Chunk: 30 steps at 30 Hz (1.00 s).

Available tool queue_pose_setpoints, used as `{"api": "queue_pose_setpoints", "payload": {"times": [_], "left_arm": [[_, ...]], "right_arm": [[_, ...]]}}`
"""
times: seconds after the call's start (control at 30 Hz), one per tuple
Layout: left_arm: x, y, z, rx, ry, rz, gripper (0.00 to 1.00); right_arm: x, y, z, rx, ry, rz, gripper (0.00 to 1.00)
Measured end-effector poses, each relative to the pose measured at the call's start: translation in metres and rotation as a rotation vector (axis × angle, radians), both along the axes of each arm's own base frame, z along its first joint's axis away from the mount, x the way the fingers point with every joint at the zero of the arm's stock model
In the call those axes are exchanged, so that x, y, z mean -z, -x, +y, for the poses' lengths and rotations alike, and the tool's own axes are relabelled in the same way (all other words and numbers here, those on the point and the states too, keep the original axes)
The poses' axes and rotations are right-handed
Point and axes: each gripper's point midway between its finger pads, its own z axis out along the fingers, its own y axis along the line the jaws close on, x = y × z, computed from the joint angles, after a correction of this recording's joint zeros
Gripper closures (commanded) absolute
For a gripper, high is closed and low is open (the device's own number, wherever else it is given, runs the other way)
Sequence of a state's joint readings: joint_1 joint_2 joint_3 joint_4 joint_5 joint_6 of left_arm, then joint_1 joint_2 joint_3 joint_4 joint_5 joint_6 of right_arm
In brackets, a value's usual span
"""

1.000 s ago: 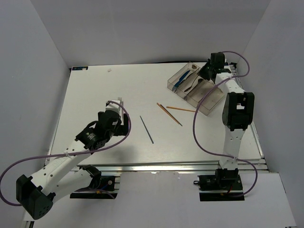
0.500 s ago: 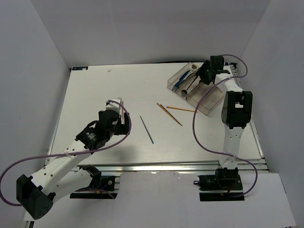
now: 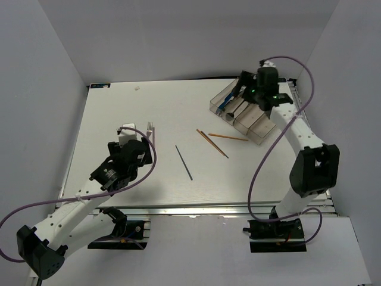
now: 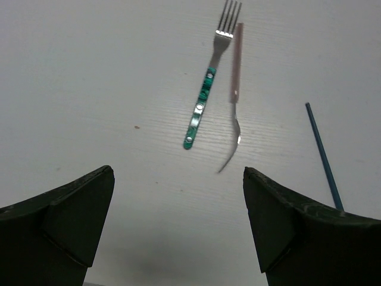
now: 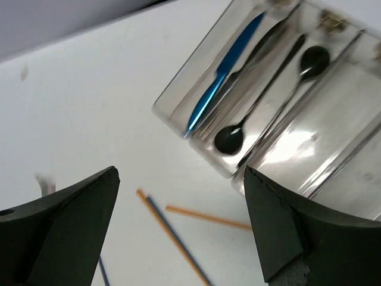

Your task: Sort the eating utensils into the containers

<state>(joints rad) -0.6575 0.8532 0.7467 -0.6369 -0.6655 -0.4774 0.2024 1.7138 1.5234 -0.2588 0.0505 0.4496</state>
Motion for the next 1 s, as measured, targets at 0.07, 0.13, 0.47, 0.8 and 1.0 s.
{"api": "queue_pose_setpoints", "payload": {"times": [0.07,0.13,0.47,0.8,1.0], "left_arm": [[-0.002,0.0,0.009,-0.049,-0.019,-0.012,0.02],[-0.004,0.001,0.015,-0.078,-0.031,-0.021,0.02],[-0.003,0.001,0.019,-0.096,-0.043,-0.022,0.02],[-0.002,0.002,0.014,-0.065,-0.036,-0.011,0.02],[-0.002,0.001,0.009,-0.041,-0.024,-0.007,0.02]], "right_arm": [[0.002,0.028,0.039,-0.101,0.055,-0.004,0.1],[0.019,0.055,0.08,-0.218,0.12,0.029,0.12],[0.152,0.119,0.141,-0.546,0.376,0.306,0.54],[0.197,0.08,0.126,-0.594,0.606,0.342,0.5],[0.191,0.052,0.121,-0.649,0.642,0.313,0.5]]}}
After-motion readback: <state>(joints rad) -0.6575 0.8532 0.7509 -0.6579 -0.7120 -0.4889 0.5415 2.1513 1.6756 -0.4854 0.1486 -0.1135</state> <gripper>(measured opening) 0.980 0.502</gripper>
